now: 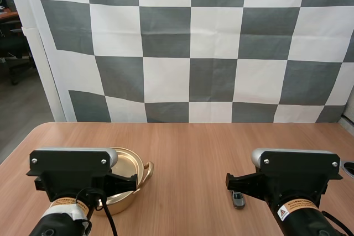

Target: Open the pot, put the car inside, and close it

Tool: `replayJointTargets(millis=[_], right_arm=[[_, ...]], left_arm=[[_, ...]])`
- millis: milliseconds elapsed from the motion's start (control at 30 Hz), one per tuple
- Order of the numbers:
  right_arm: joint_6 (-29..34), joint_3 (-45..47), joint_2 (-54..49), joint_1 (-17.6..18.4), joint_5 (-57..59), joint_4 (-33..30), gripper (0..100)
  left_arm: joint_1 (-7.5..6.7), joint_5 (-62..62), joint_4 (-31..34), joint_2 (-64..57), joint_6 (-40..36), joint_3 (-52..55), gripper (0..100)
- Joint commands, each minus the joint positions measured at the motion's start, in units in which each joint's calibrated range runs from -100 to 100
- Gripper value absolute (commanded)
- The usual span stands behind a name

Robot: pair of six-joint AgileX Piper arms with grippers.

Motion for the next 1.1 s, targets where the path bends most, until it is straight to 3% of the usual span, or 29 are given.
replayJointTargets(millis=[0, 300, 667, 800, 867, 933, 1067], right_arm=[[0.0, 0.0, 0.0, -0.03, 0.04, 0.07, 0], [0.09, 0.0, 0.0, 0.05, 0.04, 6.04, 0], [0.09, 0.0, 0.0, 0.12, 0.04, 6.06, 0], [0.09, 0.0, 0.0, 0.12, -4.87, 5.14, 0], [0.09, 0.0, 0.0, 0.12, -9.91, 1.4, 0], [-0.01, 0.0, 0.0, 0.04, -17.97, -7.72, 0], [-0.01, 0.0, 0.0, 0.04, -33.21, -27.12, 0]], left_arm=[[0.01, -0.03, -0.04, 0.0, 0.01, 0.0, 0], [0.01, -4.25, -0.14, 0.0, 0.01, 0.0, 0], [0.01, -4.48, -0.14, 0.0, 0.01, 0.0, 0], [0.01, -4.65, -0.14, 0.0, 0.01, 0.0, 0], [0.01, -5.53, -0.14, 0.0, 0.01, 0.0, 0], [0.01, -11.0, 3.09, 0.0, 1.28, 0.0, 0], [0.01, -35.01, 19.76, 0.0, 5.36, 0.0, 0]])
